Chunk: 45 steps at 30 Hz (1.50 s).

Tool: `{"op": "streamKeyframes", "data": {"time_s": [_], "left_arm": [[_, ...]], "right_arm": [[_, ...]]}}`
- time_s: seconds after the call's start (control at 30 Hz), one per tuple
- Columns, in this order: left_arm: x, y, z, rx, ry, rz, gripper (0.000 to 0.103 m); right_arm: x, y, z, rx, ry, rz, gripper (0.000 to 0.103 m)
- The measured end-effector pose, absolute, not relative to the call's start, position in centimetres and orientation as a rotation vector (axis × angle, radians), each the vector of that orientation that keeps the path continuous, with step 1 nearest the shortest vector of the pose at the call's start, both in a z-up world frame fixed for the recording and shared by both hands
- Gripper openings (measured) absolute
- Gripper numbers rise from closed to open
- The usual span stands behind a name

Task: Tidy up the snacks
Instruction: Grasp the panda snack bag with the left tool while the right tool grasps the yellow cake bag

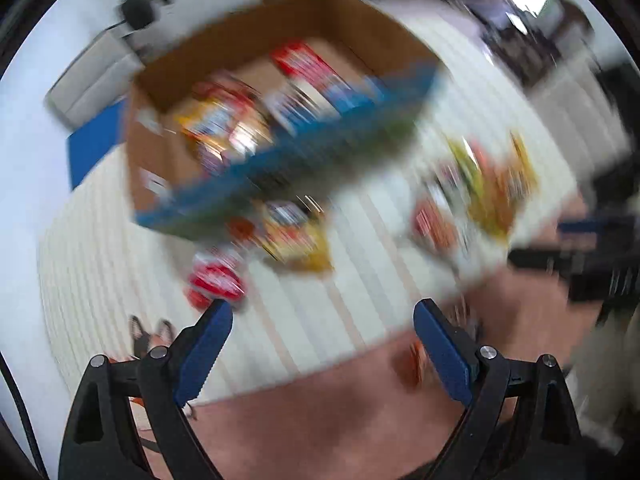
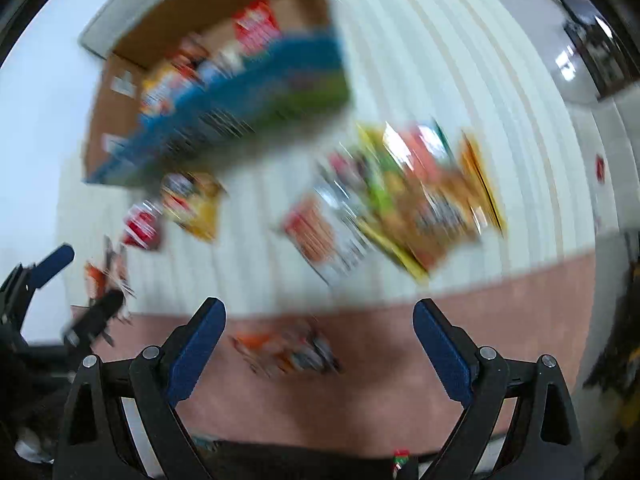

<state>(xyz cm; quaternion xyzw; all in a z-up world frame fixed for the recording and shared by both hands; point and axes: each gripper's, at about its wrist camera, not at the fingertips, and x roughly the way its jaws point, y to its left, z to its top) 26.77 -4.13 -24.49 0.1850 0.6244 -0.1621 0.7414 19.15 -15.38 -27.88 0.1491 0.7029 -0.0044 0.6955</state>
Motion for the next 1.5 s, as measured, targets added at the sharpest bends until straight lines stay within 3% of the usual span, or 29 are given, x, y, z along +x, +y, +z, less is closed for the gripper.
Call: {"op": "streamKeyframes", "data": {"time_s": [0.33,0.63,0.73,0.77,0.8,0.93,1.1,1.33,1.37,1.4,1.5], "left_arm": [[17.6,-13.3,-33.4,0.917,1.314,-0.54,0.093],[17.6,-17.0,-38.2,1.124,1.342,-0.593,0.094],[18.9,-17.0,-37.9,1.035,1.4,-0.587,0.08],[19.4,-16.8,-37.8,0.992,1.427,-0.581,0.066],[20.2,-16.3,-37.6,0.941,1.461,-0.544,0.059],[23.3,-12.5,-37.4,0.689,1.579,-0.384,0.059],[26.7,-3.7,-38.3,0.094,1.804,-0.136,0.057],[27.9,1.6,-38.3,-0.228,1.832,-0.037,0.059],[27.9,2.3,-38.6,-0.228,1.832,-0.042,0.059],[27.8,2.3,-38.6,-0.212,1.833,-0.044,0.059],[26.9,1.4,-38.8,-0.137,1.834,-0.06,0.059]], "right_arm": [[12.5,-20.2,-35.3,0.334,1.702,-0.088,0.096],[10.3,-25.1,-37.8,0.299,1.753,-0.156,0.095],[10.4,-25.9,-37.6,0.311,1.743,-0.149,0.095],[10.5,-26.0,-37.3,0.309,1.737,-0.147,0.095],[10.8,-26.1,-36.9,0.312,1.728,-0.14,0.095],[12.4,-26.1,-35.5,0.334,1.689,-0.112,0.095],[15.7,-27.3,-34.7,0.524,1.608,-0.119,0.095],[21.4,-28.1,-38.1,0.809,1.556,-0.187,0.094],[22.6,-28.3,-38.3,0.808,1.559,-0.189,0.089],[23.2,-28.0,-38.7,0.796,1.568,-0.195,0.075],[24.0,-26.5,-38.9,0.75,1.599,-0.2,0.059]]}}
